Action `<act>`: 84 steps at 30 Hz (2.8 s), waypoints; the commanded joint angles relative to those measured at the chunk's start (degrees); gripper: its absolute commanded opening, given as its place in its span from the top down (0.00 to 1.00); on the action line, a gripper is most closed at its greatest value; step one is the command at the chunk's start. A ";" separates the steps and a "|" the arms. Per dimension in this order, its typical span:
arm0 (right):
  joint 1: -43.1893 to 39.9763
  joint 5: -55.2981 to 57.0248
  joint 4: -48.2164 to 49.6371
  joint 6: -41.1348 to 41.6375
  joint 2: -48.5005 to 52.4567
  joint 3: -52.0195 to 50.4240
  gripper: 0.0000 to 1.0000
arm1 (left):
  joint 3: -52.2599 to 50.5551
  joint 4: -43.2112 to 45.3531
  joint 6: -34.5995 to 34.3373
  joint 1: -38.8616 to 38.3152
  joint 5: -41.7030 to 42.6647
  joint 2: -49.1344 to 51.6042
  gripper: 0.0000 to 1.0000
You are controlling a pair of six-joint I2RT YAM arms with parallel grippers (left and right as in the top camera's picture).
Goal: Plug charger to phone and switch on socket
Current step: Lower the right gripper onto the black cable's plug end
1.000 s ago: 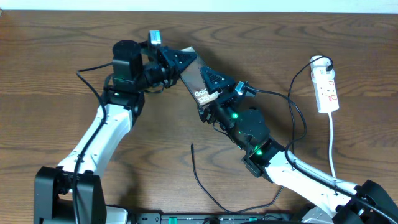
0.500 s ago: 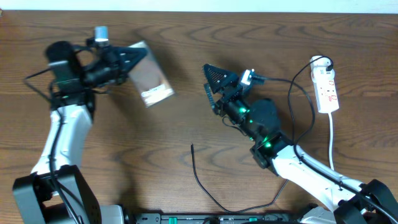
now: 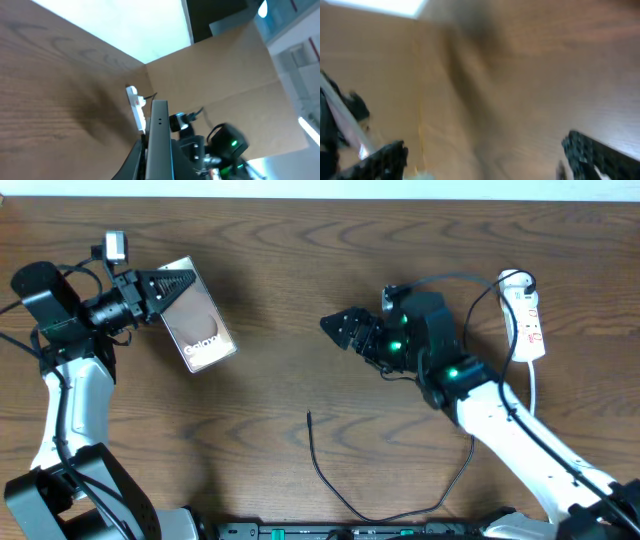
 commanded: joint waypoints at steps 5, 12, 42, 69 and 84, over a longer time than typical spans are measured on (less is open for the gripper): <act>3.72 4.92 -25.88 -12.37 0.83 4.20 0.01 | -0.17 0.48 10.40 0.13 2.56 -0.85 0.92; 9.31 5.33 -41.46 -11.96 6.93 4.15 0.01 | -0.35 0.50 11.91 0.13 2.54 -0.81 0.92; 16.35 8.87 -52.26 -18.25 27.04 25.35 0.01 | -2.16 -1.01 14.99 0.17 0.26 -0.76 0.93; 20.52 9.86 -52.48 -17.92 40.65 32.65 0.37 | -2.16 0.13 19.50 1.95 0.28 -0.76 0.93; 20.90 10.25 -49.96 -14.49 40.92 32.65 0.57 | -2.16 0.07 19.45 6.19 2.49 -0.76 0.93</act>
